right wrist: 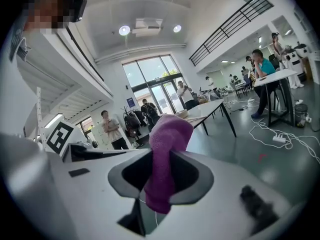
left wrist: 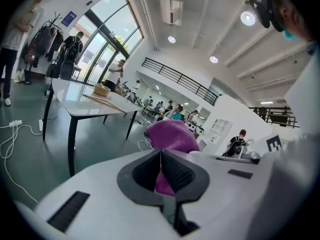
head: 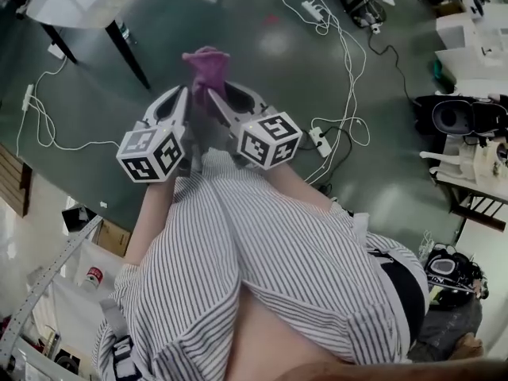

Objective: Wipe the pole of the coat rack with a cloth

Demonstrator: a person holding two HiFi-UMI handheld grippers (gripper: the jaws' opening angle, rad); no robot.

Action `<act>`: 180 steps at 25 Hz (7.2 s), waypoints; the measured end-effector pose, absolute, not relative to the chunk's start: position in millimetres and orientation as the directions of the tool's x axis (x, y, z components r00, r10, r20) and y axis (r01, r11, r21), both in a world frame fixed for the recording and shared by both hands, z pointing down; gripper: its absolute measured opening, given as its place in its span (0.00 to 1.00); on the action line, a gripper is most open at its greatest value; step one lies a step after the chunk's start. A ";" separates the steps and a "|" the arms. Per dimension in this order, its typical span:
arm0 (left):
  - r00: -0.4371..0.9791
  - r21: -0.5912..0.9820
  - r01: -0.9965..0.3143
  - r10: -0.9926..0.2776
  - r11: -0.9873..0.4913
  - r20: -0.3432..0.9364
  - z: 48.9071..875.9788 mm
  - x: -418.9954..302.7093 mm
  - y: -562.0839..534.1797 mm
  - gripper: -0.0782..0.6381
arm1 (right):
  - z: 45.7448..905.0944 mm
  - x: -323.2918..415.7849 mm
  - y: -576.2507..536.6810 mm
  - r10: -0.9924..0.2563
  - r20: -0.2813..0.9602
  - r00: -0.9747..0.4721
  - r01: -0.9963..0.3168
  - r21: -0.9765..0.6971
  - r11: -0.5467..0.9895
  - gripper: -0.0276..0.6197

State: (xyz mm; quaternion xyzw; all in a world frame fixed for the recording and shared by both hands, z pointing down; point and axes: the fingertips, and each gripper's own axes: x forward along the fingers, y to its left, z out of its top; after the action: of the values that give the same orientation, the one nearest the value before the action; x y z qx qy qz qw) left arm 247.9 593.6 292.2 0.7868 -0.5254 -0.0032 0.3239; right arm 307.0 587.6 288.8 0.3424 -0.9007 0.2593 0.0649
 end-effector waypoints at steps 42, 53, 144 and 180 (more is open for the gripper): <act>0.558 0.504 -0.785 -0.765 -0.361 0.321 306.5 39.8 199.9 0.13 | 301.4 106.8 183.1 -0.664 0.278 -0.694 -0.706 -0.442 0.553 0.21; 0.488 0.515 -0.810 -0.810 -0.280 0.327 304.7 19.2 47.2 0.13 | 299.4 93.4 19.1 -0.605 0.264 -0.751 -0.645 -0.485 0.590 0.21; 0.569 0.599 -0.773 -0.643 -0.208 0.512 428.2 12.7 -143.0 0.13 | 452.1 132.1 -176.3 -0.608 0.595 -0.525 -0.838 -0.488 0.246 0.21; 0.484 0.616 -0.783 -0.708 -0.088 0.514 439.6 -63.1 -147.4 0.13 | 451.4 39.4 -200.3 -0.500 0.596 -0.628 -0.778 -0.505 0.375 0.21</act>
State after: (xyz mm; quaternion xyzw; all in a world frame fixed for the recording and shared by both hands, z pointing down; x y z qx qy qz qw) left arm -63.1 -147.4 439.6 0.7363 -0.5062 0.0417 0.4471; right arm 39.4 -200.3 451.4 0.3943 -0.8104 0.3965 0.1749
